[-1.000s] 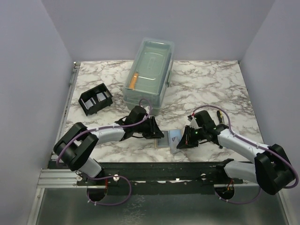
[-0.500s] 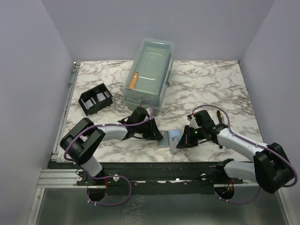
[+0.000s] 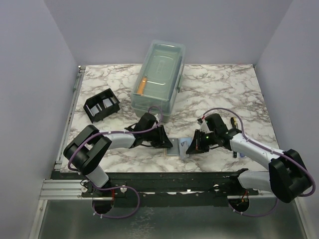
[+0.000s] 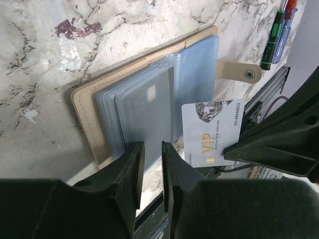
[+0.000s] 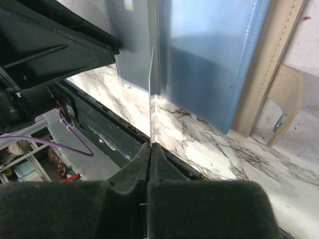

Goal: Put the credit cards into the card holder
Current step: Insert the credit card into the card holder.

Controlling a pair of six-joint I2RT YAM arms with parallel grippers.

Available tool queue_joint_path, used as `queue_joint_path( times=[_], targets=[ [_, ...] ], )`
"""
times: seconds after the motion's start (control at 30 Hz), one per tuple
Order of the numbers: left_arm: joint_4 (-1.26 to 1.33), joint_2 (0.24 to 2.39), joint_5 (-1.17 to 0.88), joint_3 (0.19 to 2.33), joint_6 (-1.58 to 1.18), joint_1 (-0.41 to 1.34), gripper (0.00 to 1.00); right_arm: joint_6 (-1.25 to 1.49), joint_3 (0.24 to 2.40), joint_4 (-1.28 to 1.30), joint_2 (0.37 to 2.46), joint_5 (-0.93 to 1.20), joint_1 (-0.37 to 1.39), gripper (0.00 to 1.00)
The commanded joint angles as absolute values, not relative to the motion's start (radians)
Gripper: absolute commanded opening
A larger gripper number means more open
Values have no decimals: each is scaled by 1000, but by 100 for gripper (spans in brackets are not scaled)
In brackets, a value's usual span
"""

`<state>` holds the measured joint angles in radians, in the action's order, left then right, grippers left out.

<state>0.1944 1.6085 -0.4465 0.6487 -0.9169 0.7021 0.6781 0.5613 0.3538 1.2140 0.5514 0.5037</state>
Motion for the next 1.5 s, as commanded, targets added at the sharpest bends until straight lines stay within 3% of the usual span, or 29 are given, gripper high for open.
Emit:
queue_joint_path(
  times=[0.0,1.47],
  targets=[
    [118,1629,-372,630,-873,693,27,655,589,327,1256,581,500,0],
    [136,1611,-404,604,-885,688,27,549,691,252,1567,485,476,0]
  ],
)
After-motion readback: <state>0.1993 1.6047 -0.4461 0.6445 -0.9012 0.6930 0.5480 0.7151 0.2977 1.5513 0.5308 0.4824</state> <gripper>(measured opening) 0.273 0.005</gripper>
